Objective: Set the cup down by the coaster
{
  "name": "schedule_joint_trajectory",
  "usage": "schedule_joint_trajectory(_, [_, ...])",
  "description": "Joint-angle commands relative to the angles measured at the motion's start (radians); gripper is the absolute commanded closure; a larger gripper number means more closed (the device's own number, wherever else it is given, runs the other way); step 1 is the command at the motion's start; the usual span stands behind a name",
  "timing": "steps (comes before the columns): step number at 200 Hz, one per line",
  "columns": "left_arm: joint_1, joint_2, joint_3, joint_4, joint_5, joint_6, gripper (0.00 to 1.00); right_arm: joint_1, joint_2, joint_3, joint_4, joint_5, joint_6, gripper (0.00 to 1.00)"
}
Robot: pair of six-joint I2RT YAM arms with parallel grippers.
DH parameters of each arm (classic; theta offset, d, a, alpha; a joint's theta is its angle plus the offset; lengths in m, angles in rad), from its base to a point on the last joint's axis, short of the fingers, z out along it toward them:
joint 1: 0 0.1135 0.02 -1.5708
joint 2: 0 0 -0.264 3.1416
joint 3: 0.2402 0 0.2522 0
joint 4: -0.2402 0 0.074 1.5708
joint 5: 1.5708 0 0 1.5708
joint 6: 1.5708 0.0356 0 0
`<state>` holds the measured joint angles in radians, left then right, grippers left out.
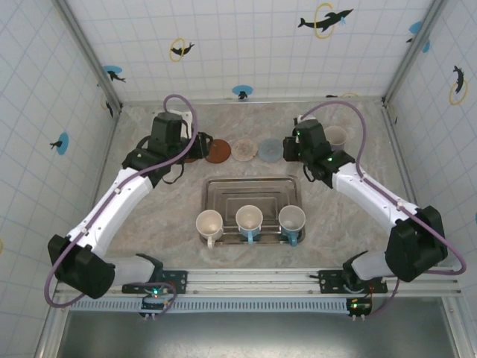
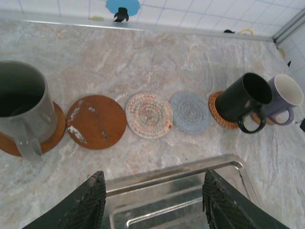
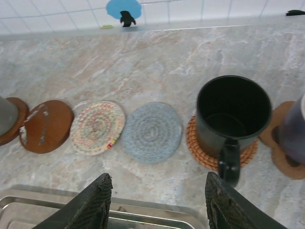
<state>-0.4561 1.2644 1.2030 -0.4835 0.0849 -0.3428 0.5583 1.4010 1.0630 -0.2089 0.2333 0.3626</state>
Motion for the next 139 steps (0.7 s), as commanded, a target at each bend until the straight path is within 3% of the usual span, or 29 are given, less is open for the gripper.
schedule_joint_trajectory(1, [-0.042,-0.051,-0.023,-0.093,-0.062,-0.023,0.46,0.034,-0.022,-0.029,0.090,0.027,0.058,0.46])
schedule_joint_trajectory(80, [-0.117,-0.279,-0.142,-0.354,-0.061,-0.117,0.48,0.116,0.036,-0.021,0.119,0.033,0.086,0.46])
schedule_joint_trajectory(139, [-0.166,-0.430,-0.230,-0.440,-0.050,-0.215,0.50,0.139,0.068,-0.023,0.143,0.028,0.107,0.46])
